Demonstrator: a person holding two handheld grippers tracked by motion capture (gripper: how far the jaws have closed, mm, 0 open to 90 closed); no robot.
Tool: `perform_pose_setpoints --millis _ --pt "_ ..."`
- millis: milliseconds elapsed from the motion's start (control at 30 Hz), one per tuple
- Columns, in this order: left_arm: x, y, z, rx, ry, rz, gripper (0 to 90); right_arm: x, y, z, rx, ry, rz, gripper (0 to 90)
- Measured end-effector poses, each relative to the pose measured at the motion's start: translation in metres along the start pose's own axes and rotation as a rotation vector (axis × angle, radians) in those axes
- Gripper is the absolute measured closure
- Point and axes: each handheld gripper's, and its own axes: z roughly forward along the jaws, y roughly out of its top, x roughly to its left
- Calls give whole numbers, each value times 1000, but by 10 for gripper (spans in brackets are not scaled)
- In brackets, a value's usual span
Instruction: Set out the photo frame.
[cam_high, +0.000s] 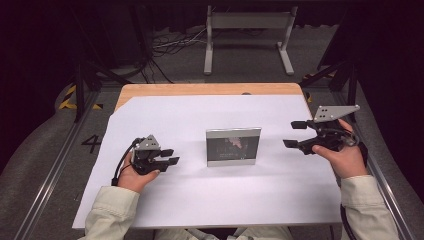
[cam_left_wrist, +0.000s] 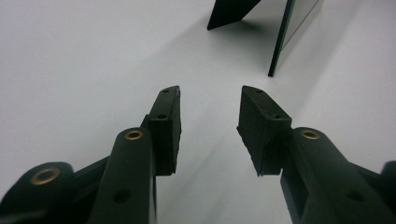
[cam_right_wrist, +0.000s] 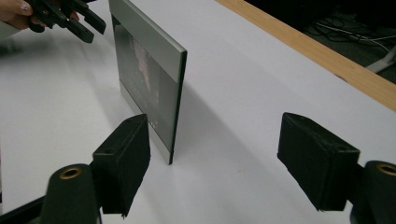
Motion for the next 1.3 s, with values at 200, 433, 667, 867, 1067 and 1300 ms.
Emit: perform_pose_setpoints --millis 200,433,667,867,1067,1300 --pt "2 -1 0 -3 8 -6 592 -1 -21 8 20 -23 27 257" --pt "2 -2 1 -9 22 -4 586 -2 -37 18 31 -29 59 255" --pt "4 -3 1 -15 25 -3 582 1 -51 37 52 -38 64 255" --pt "6 -4 1 -15 30 -10 579 0 -66 47 29 -49 86 250" --pt "7 -5 2 -13 30 -12 570 -1 -85 61 48 -62 110 245" --pt "10 -8 4 2 44 -22 548 -5 -96 68 58 -72 134 233"
